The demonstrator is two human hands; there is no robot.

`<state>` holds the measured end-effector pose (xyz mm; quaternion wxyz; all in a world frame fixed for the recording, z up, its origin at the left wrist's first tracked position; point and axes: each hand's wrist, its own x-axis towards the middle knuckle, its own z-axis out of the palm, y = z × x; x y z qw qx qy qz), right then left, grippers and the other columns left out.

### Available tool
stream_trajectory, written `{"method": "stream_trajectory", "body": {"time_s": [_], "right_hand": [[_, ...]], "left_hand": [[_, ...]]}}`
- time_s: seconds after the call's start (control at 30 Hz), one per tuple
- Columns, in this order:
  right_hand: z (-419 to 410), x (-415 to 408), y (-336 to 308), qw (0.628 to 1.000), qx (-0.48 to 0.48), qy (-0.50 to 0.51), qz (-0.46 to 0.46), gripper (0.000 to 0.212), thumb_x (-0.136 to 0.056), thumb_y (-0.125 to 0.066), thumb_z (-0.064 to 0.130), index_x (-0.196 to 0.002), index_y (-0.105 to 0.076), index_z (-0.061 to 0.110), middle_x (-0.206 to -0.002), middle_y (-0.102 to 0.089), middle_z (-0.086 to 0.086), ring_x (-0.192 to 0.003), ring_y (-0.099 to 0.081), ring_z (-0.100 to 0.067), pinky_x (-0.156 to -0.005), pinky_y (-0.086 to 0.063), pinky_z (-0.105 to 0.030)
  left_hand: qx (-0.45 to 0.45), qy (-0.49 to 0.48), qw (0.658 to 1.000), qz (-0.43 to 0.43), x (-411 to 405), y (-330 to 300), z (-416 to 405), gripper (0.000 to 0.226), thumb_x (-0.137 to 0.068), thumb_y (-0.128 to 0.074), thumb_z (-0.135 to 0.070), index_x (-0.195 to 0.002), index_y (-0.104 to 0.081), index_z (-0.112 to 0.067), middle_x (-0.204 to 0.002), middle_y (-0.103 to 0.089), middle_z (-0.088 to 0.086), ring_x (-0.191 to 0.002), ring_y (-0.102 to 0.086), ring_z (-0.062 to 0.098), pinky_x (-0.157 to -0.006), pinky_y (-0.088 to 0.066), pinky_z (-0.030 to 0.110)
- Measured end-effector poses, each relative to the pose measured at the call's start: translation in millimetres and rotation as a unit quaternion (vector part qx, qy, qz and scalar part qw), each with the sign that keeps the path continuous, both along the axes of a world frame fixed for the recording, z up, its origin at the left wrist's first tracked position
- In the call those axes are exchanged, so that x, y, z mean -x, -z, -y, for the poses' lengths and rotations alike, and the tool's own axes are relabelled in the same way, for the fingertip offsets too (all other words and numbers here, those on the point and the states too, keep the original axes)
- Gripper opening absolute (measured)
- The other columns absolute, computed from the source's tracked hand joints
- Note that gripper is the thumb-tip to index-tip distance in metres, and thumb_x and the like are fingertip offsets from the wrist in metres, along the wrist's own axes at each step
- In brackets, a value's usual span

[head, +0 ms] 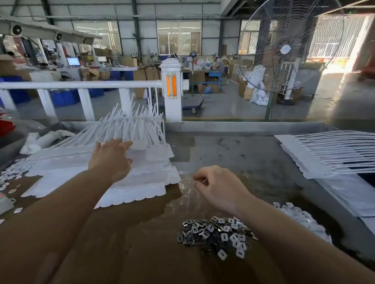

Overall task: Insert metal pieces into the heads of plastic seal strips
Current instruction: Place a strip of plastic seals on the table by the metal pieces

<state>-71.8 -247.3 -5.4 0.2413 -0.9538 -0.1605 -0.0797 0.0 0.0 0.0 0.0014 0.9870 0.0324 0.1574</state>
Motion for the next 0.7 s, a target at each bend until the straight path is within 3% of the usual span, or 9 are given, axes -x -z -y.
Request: {"method": "stream_trajectory", "body": {"time_s": [0.1, 0.2, 0.37, 0.5, 0.63, 0.7], "right_hand": [[-2, -12, 3, 1.0, 0.006, 0.012, -0.027, 0.022, -0.094, -0.049, 0.024, -0.104, -0.066, 0.017, -0.105, -0.066, -0.001, -0.096, -0.06, -0.017, -0.087, -0.048, -0.031], [-2, -20, 8, 0.999, 0.003, 0.018, -0.048, 0.023, -0.094, -0.048, 0.026, -0.107, -0.065, 0.017, -0.11, -0.064, -0.001, -0.1, -0.058, -0.017, -0.09, -0.046, -0.032], [2, -23, 15, 0.998, -0.023, 0.023, -0.046, 0.023, -0.094, -0.049, 0.022, -0.102, -0.068, 0.013, -0.105, -0.067, -0.004, -0.094, -0.061, -0.017, -0.086, -0.049, -0.031], [6, -24, 16, 0.997, -0.058, 0.019, -0.043, 0.021, -0.093, -0.05, 0.018, -0.099, -0.069, 0.012, -0.099, -0.069, -0.002, -0.087, -0.061, -0.013, -0.075, -0.046, -0.02], [5, -31, 12, 0.994, -0.102, 0.015, -0.034, 0.022, -0.093, -0.051, 0.016, -0.102, -0.07, 0.012, -0.098, -0.068, 0.002, -0.081, -0.056, -0.007, -0.062, -0.037, -0.005], [2, -32, 9, 0.986, -0.156, 0.01, -0.053, 0.022, -0.093, -0.05, 0.016, -0.1, -0.07, 0.011, -0.093, -0.069, -0.001, -0.079, -0.057, -0.009, -0.063, -0.04, -0.01]], "left_hand": [[0.123, -0.003, 0.992, -0.001, -8, 1, 2, 0.052, -0.09, -0.054, -0.011, -0.139, -0.044, -0.025, -0.144, -0.045, 0.001, -0.13, -0.043, 0.026, -0.111, -0.027, 0.038], [0.175, -0.016, 0.984, -0.006, -13, 1, 6, 0.049, -0.09, -0.052, -0.01, -0.136, -0.049, -0.026, -0.138, -0.052, 0.003, -0.119, -0.052, 0.028, -0.092, -0.041, 0.031], [0.114, -0.043, 0.993, 0.001, -17, -1, 1, 0.042, -0.097, -0.044, -0.01, -0.135, -0.05, -0.028, -0.131, -0.057, 0.007, -0.112, -0.056, 0.029, -0.09, -0.046, 0.037], [0.031, -0.062, 0.997, 0.031, -14, -11, 6, 0.075, -0.083, -0.04, 0.019, -0.14, -0.042, -0.031, -0.128, -0.058, 0.009, -0.106, -0.06, 0.029, -0.076, -0.05, 0.035], [-0.033, 0.006, 0.992, 0.123, -5, -29, 20, 0.059, -0.085, -0.04, 0.014, -0.131, -0.049, -0.023, -0.111, -0.064, 0.009, -0.085, -0.062, 0.028, -0.06, -0.043, 0.031], [-0.056, 0.038, 0.985, 0.159, 4, -39, 34, 0.053, -0.087, -0.041, 0.01, -0.129, -0.049, -0.021, -0.108, -0.064, 0.006, -0.074, -0.056, 0.024, -0.054, -0.034, 0.028]]}}
